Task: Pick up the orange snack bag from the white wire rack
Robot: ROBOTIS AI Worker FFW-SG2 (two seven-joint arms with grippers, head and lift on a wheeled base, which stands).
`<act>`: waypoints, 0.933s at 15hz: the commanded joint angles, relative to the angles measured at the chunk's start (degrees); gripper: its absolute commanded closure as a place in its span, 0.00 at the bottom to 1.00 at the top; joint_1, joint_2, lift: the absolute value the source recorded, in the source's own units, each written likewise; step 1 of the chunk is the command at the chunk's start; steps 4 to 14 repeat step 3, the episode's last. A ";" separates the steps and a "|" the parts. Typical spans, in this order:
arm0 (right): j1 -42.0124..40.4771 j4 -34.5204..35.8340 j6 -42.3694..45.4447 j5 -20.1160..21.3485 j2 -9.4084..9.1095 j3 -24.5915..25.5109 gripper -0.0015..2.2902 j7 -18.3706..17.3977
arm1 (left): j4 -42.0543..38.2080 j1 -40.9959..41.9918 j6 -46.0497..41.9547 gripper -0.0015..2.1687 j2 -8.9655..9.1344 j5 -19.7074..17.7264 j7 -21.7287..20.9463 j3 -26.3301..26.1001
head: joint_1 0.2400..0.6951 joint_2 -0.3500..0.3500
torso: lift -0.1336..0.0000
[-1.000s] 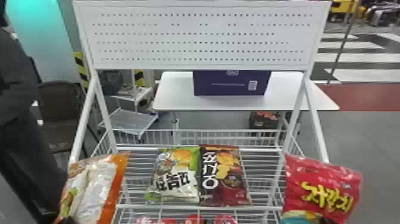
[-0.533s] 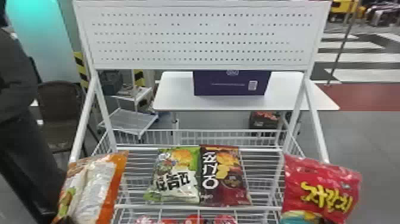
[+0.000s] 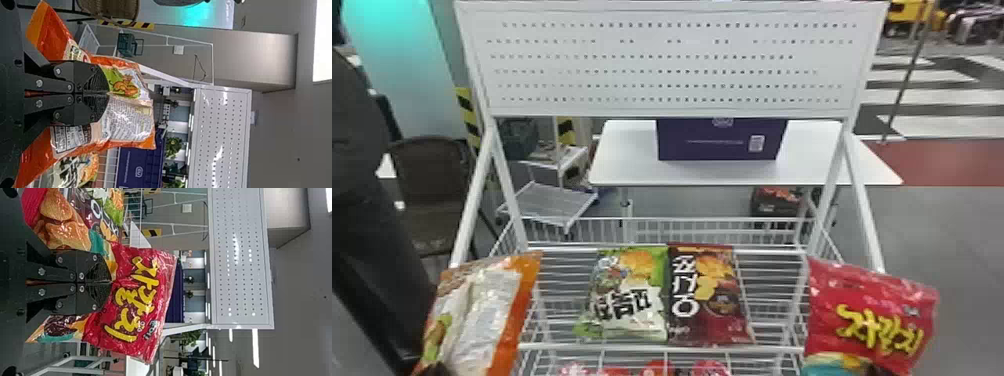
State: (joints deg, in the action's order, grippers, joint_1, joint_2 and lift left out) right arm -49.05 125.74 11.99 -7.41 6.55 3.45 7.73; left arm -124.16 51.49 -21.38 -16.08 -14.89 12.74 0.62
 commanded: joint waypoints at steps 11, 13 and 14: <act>-0.08 -0.05 0.00 0.02 0.04 0.07 0.97 0.00 | 0.15 -0.07 0.07 0.99 0.08 -0.23 0.00 0.17 | 0.57 0.50 | 1.00; -0.08 -0.05 0.00 0.02 0.04 0.07 0.97 0.00 | 0.15 -0.07 0.07 0.99 0.08 -0.23 0.00 0.17 | 0.57 0.50 | 1.00; -0.08 -0.05 0.00 0.02 0.04 0.07 0.97 0.00 | 0.15 -0.07 0.07 0.99 0.08 -0.23 0.00 0.17 | 0.57 0.50 | 1.00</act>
